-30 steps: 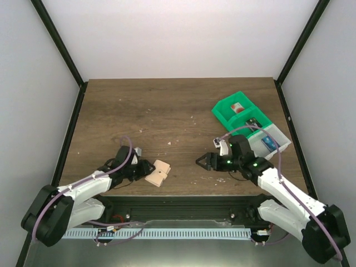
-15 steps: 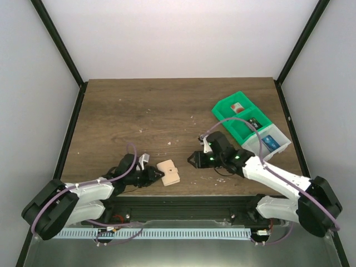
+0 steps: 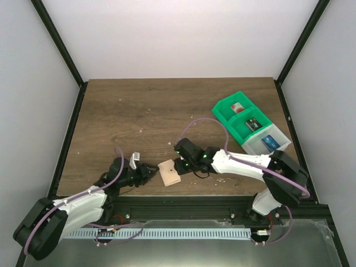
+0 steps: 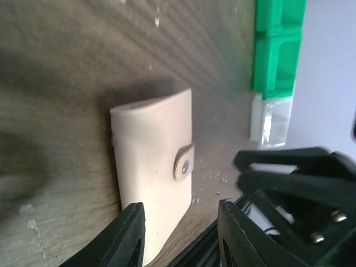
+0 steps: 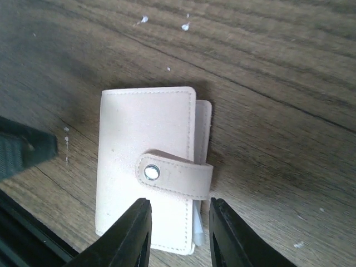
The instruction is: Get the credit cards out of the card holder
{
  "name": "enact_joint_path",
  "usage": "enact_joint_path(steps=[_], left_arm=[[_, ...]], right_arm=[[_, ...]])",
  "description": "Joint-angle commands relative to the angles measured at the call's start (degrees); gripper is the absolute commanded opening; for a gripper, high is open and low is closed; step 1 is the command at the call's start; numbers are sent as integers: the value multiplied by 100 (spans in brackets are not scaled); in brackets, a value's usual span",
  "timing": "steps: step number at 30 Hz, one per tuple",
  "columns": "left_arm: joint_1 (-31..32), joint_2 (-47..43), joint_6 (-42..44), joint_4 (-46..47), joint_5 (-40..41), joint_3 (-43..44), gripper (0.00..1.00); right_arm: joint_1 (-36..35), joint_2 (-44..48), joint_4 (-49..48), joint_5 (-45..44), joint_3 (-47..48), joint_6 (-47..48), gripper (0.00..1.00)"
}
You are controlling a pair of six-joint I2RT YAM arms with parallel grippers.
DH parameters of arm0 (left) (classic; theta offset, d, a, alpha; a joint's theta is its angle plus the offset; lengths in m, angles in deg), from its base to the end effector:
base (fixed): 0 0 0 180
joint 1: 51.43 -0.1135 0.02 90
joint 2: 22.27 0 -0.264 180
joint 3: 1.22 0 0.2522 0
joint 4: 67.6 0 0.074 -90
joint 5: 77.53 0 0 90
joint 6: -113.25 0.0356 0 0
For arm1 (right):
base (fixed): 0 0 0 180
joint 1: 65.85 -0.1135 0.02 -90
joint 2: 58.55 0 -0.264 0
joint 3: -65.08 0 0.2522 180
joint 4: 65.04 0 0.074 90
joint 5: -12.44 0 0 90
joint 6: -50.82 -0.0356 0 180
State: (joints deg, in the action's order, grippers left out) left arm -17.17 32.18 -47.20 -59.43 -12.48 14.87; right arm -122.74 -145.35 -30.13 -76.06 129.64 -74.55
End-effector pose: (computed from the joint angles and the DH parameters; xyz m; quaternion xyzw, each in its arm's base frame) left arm 0.1206 -0.1003 0.1183 -0.1605 0.8380 -0.4998 0.1490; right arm 0.1621 0.2502 0.1896 -0.1827 0.9416 0.2125 0.1869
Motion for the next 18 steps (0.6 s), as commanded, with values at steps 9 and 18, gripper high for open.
enact_joint_path(steps=[9, 18], left_arm=[[-631, 515, 81, 599, -679, 123, 37], [-623, 1101, -113, 1689, -942, 143, 24]], right_arm=[[-499, -720, 130, -284, 694, -97, 30], [-558, -1059, 39, -255, 770, -93, 30]])
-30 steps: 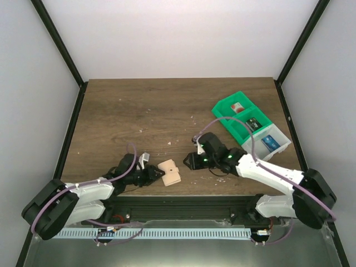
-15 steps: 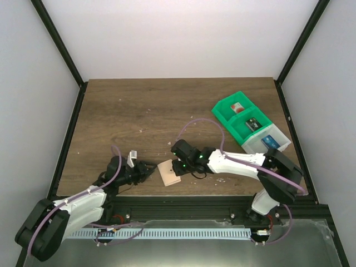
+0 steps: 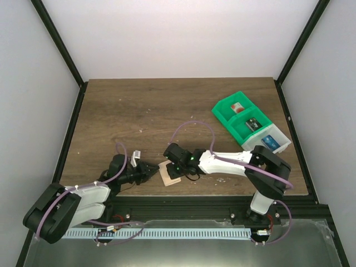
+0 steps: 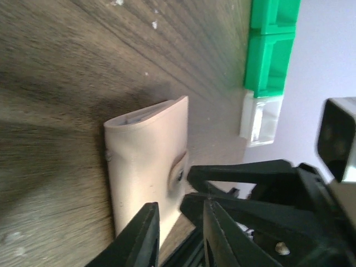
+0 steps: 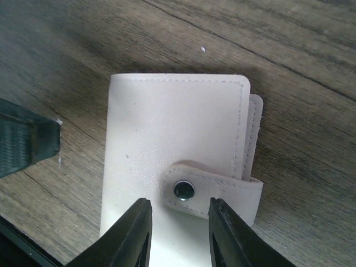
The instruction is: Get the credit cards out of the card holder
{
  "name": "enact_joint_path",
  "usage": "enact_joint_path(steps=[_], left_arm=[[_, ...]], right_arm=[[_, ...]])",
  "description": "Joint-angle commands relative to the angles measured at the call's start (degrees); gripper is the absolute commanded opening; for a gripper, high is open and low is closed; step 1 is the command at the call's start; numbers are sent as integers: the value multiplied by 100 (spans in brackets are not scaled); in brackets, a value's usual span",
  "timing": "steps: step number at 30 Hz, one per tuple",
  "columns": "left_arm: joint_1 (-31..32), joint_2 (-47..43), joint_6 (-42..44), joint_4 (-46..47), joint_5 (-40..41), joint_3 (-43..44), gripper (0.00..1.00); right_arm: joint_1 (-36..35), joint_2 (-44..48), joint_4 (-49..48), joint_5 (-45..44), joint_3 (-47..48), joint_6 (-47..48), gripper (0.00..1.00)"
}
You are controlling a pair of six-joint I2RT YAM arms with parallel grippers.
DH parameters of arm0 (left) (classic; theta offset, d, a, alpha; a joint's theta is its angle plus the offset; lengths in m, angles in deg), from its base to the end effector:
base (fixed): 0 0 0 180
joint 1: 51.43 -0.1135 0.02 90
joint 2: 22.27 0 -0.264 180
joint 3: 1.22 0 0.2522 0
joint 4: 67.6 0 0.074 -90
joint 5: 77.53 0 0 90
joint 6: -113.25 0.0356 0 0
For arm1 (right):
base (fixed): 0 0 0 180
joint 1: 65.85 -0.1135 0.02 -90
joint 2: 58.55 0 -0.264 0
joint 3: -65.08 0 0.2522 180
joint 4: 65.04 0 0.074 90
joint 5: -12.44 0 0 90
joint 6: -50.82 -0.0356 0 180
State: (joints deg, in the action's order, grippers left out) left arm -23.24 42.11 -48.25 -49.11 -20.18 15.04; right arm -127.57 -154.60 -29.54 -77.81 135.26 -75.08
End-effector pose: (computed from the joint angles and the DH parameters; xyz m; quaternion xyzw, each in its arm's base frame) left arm 0.1360 -0.0947 0.1124 -0.1748 0.8232 -0.5255 0.1255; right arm 0.1552 0.2881 0.1698 -0.2160 0.9446 0.1847 0.1644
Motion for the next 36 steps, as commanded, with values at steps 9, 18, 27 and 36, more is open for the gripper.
enact_joint_path(steps=[9, 18, 27, 36], left_arm=[[49, 782, 242, 950, 64, 267, 0], [327, 2069, 324, 1382, 147, 467, 0], [328, 2620, 326, 1577, 212, 297, 0], [328, 2552, 437, 1441, 240, 294, 0]], right_arm=[[-121, -348, 81, -244, 275, -39, 30], [-126, -309, 199, -503, 496, 42, 30], [-130, -592, 130, -513, 468, 79, 30], [-130, -702, 518, -783, 561, 104, 31]])
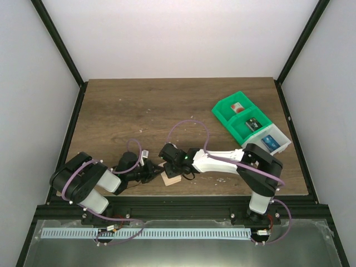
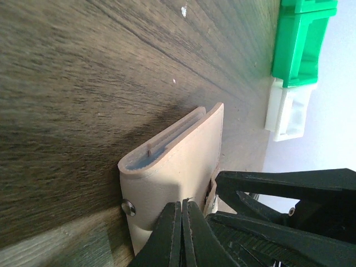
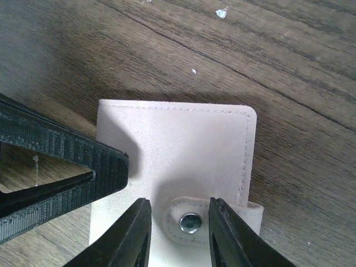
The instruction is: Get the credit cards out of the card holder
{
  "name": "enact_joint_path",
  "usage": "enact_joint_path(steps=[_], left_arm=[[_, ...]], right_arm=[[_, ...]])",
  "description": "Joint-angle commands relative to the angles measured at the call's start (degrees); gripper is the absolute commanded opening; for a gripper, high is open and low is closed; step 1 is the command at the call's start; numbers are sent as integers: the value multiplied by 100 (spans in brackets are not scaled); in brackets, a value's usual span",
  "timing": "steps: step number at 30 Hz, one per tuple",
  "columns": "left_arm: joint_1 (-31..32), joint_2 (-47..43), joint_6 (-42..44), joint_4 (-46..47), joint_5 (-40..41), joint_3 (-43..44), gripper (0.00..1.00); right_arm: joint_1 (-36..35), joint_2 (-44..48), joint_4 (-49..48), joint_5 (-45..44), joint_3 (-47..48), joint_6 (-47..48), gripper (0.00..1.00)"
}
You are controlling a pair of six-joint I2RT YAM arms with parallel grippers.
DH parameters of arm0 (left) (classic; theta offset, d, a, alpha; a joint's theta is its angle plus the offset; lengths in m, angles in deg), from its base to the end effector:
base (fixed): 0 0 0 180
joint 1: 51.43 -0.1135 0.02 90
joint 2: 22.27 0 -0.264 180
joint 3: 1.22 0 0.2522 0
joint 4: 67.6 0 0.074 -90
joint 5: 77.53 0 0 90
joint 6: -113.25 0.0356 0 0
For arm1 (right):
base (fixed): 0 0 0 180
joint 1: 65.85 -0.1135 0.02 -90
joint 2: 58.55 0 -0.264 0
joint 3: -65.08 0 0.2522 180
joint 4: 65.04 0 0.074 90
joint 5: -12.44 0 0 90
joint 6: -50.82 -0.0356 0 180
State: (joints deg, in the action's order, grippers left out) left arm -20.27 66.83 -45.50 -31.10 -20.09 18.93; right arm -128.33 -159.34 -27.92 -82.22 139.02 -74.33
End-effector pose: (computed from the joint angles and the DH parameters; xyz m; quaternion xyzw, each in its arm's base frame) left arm 0.1563 -0.1169 0.0863 -0.1433 0.8400 -0.5118 0.1092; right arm 0.1608 0.3024 0.1605 -0.2211 0.9481 0.1433 0.1780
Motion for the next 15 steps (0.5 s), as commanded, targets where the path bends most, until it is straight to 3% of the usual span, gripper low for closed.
enact_joint_path(steps=[1, 15], left_arm=[[31, 62, 175, -381, 236, -97, 0], [31, -159, 315, -715, 356, -116, 0]], right_arm=[[-54, -235, 436, -470, 199, 15, 31], [-54, -121, 1026, -1354, 258, -68, 27]])
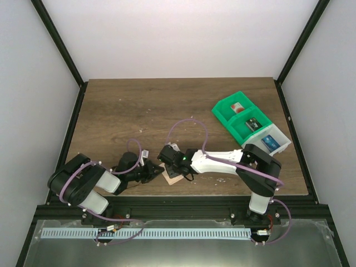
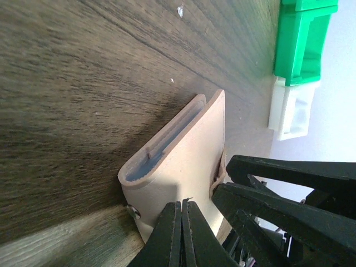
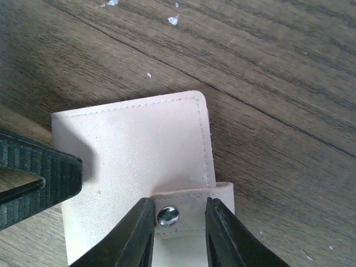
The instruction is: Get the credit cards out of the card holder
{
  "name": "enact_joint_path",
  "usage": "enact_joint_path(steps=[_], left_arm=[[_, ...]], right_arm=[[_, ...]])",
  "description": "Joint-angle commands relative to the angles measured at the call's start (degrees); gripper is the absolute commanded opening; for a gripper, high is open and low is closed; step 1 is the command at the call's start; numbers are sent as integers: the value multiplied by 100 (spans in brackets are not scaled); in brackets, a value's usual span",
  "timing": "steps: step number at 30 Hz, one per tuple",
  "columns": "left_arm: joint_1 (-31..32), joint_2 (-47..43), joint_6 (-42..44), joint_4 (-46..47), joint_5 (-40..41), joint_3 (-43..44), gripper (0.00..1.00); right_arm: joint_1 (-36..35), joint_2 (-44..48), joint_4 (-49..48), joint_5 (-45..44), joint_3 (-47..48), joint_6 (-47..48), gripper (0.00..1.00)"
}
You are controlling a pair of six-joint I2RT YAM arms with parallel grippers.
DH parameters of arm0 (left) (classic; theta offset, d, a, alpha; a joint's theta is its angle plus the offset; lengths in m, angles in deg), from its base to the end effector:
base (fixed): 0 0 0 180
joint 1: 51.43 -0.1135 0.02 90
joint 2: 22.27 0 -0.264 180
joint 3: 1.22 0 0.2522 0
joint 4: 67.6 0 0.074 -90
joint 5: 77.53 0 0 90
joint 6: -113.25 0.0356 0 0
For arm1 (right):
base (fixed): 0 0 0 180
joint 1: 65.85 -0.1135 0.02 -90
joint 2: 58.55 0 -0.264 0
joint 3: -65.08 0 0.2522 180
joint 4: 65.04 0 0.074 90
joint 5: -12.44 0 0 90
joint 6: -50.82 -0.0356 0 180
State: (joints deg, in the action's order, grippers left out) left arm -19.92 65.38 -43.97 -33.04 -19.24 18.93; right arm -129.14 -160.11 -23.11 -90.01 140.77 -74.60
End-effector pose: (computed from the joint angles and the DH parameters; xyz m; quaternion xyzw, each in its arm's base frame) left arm 0.1549 -0.1169 0.0876 -0.1349 0.8444 -0.5050 0.1171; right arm 0.1601 0.3011 0.1614 -0.2147 0.9518 0.0759 0.2054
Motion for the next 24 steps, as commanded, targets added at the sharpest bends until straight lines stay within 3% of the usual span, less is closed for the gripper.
enact_joint_path(steps=[1, 10, 16, 24], left_arm=[[0, -31, 169, -551, 290, -118, 0], [-6, -77, 253, -734, 366, -90, 0], [-4, -48, 271, -771, 383, -51, 0], [-4, -23, 271, -781, 400, -50, 0]], right_arm=[[27, -36, 554, -594, 75, -50, 26], [25, 294, 250, -395, -23, 269, 22], [18, 552, -278, -86, -256, 827, 30], [10, 270, -488, 127, -278, 998, 31]])
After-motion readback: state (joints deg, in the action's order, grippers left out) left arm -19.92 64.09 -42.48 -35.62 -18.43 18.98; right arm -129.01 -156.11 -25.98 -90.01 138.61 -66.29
